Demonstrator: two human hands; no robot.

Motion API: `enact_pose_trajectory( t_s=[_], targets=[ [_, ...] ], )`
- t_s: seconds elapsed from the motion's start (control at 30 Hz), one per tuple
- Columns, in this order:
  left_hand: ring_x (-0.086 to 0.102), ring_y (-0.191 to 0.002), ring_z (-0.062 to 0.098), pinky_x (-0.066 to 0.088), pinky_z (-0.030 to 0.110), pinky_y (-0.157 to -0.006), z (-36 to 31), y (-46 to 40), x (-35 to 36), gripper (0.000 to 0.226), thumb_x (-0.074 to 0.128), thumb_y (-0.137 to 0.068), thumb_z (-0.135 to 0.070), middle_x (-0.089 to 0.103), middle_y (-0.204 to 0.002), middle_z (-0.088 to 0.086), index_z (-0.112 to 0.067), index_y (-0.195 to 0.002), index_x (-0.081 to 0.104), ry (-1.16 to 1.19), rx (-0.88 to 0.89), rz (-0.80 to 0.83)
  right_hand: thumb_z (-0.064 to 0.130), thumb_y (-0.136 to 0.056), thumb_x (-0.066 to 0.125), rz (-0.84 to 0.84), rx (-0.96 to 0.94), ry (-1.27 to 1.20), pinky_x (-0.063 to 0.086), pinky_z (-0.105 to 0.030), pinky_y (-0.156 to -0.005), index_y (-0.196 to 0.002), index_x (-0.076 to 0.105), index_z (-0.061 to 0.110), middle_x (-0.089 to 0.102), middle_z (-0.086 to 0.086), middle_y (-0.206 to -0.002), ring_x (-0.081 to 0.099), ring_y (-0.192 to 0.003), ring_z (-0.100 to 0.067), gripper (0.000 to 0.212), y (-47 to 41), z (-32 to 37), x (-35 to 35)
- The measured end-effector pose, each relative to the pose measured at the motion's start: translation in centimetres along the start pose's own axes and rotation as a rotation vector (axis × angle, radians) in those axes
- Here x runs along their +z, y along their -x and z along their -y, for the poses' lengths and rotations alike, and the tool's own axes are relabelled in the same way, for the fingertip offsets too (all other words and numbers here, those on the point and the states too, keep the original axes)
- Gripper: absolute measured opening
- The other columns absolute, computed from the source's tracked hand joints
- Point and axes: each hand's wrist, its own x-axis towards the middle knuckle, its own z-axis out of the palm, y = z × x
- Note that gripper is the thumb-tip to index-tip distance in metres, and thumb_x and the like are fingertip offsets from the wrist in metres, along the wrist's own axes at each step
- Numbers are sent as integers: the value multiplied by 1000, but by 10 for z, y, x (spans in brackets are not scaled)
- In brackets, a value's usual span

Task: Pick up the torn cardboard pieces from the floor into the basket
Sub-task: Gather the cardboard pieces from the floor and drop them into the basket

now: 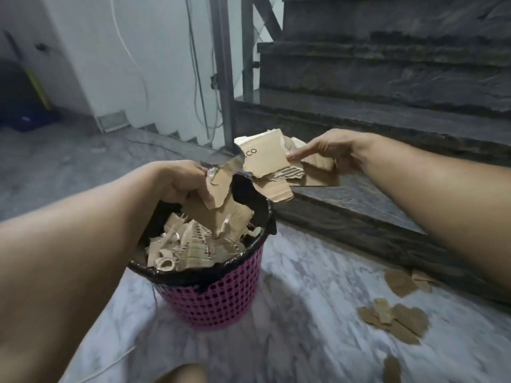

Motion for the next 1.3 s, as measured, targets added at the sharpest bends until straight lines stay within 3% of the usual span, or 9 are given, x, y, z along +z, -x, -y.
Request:
enact_pose_trajectory(
  t_s=[0.13,0.2,0.3,0.43,0.53,0.73,0.93,1.17,1.3],
  targets=[
    [68,-90,38,57,52,-79,45,9,-20,30,62,-72,24,69,-96,23,-4,-86,64,39,-29,-135,16,-62,88,87,33,-78,53,-18,-49,-81,67,14,72,-4,-68,66,-52,-11,29,-13,24,67],
    [68,-86,38,58,50,-77,63,9,-22,26,60,-75,21,69,-89,21,-2,-86,65,25,-53,-157,13,-67,88,62,35,-127,50,-17,-43,-73,67,13,69,-4,-60,64,-45,-11,22,-16,26,98],
    [62,-76,32,54,40,-72,83,13,-19,9,59,-81,10,62,-84,20,2,-84,61,-151,-111,-202,18,-68,89,-33,-34,-66,48,-26,-50,-91,67,6,68,-9,-91,65,-74,-22,34,-27,13,139],
    [62,-80,30,53,35,-63,93,18,-20,12,50,-85,3,61,-87,17,4,-93,60,-417,-123,-385,30,-74,85,-111,-129,137,48,-37,-83,-122,54,-3,59,-14,-124,56,-117,-30,66,-39,-7,163],
    [46,-59,22,35,25,-45,93,12,-26,8,50,-82,4,49,-71,12,1,-86,55,-417,-109,-463,30,-76,83,-139,-168,168,55,-40,-86,-102,61,3,61,-10,-109,59,-106,-27,44,-42,-7,152],
    [42,-58,23,32,25,-51,57,-11,-5,10,59,-70,2,47,-65,10,-7,-69,57,-286,56,-499,21,-80,80,-109,-190,172,56,-34,-62,-74,52,10,61,-8,-89,67,-89,-28,30,-28,-10,96],
    [60,-91,22,51,30,-82,-30,-33,66,19,61,-84,-2,64,-92,6,-11,-95,73,-184,333,-567,11,-86,74,-96,-69,203,57,-39,-74,-114,59,-2,64,-17,-112,65,-99,-31,35,5,-41,7],
    [56,-74,10,40,13,-52,-102,-65,212,4,73,-79,-9,63,-76,1,-7,-83,73,-240,529,-247,-4,-84,71,-247,94,266,61,-38,-67,-84,64,1,64,-13,-73,62,-63,-20,9,50,-138,-101],
    [49,-56,11,45,22,-65,-107,-78,299,31,72,-84,-24,54,-62,2,-13,-59,58,-338,541,-6,6,-87,72,-316,235,336,59,-29,-53,-81,66,5,66,-11,-72,64,-62,-19,8,69,-210,-143]
  ],
)
